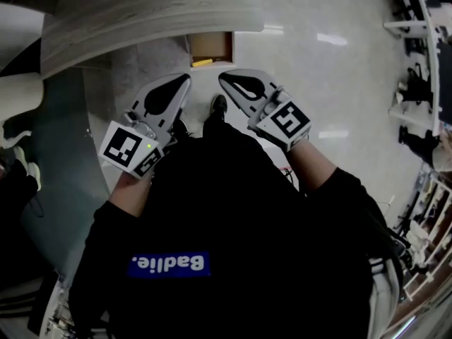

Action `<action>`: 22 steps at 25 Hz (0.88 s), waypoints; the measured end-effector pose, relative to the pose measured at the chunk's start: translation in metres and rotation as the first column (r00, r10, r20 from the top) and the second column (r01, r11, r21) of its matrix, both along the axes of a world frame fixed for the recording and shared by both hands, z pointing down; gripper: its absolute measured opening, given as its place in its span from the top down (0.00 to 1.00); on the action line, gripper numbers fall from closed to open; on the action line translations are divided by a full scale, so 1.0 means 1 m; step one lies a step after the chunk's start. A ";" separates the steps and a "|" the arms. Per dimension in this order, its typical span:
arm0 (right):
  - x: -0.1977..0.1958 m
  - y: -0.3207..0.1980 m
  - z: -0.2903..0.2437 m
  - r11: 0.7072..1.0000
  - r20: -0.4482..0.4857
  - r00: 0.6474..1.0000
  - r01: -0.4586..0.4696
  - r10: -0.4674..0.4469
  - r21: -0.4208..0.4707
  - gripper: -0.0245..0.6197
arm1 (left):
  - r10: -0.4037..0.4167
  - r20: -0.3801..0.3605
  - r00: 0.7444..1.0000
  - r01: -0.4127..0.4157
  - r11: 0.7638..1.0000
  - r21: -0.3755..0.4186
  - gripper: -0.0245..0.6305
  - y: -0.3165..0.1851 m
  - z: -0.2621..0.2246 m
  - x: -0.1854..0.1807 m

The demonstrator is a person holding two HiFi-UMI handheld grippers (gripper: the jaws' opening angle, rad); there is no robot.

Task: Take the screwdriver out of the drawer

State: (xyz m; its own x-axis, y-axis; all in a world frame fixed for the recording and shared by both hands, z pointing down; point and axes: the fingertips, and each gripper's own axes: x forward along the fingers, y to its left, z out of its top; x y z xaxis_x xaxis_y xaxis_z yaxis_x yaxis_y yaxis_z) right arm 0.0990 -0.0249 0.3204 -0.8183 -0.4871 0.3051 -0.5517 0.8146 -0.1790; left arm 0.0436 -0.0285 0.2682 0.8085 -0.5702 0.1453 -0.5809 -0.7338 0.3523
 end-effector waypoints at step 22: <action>-0.033 -0.046 0.097 0.988 -0.215 0.965 0.145 -0.151 -0.043 0.91 | -0.064 0.031 0.997 0.065 0.997 -0.043 0.96 -0.028 0.029 -0.022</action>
